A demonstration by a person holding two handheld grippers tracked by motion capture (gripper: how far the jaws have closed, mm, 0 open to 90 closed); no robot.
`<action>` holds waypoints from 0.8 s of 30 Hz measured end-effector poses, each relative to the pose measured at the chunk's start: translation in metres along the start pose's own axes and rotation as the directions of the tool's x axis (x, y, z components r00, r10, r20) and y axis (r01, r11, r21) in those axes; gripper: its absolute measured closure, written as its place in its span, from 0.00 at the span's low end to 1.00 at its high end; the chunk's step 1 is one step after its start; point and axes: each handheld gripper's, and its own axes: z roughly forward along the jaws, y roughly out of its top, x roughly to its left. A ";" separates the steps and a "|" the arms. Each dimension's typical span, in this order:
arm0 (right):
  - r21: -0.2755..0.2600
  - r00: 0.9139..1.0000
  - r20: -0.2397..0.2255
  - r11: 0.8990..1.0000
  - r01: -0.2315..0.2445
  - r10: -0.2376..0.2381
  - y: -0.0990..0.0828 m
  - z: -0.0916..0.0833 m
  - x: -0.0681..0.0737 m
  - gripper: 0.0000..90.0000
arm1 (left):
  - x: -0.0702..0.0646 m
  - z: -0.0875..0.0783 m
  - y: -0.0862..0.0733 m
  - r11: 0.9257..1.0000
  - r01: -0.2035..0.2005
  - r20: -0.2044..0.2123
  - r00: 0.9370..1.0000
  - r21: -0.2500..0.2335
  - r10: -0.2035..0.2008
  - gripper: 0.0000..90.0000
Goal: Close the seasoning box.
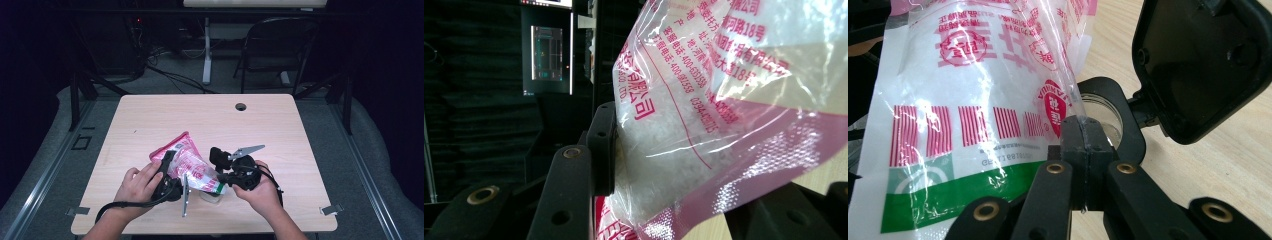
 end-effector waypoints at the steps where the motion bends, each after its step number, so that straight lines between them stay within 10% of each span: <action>1: 0.000 1.000 0.001 1.000 0.001 -0.001 0.000 0.000 0.000 1.00 | 0.000 0.000 0.000 1.000 -0.001 -0.001 1.000 0.000 0.001 0.68; 24: -0.010 1.000 0.002 1.000 -0.013 0.013 -0.004 0.000 -0.004 1.00 | 0.002 -0.003 0.006 0.999 -0.046 -0.017 0.999 -0.003 0.046 0.69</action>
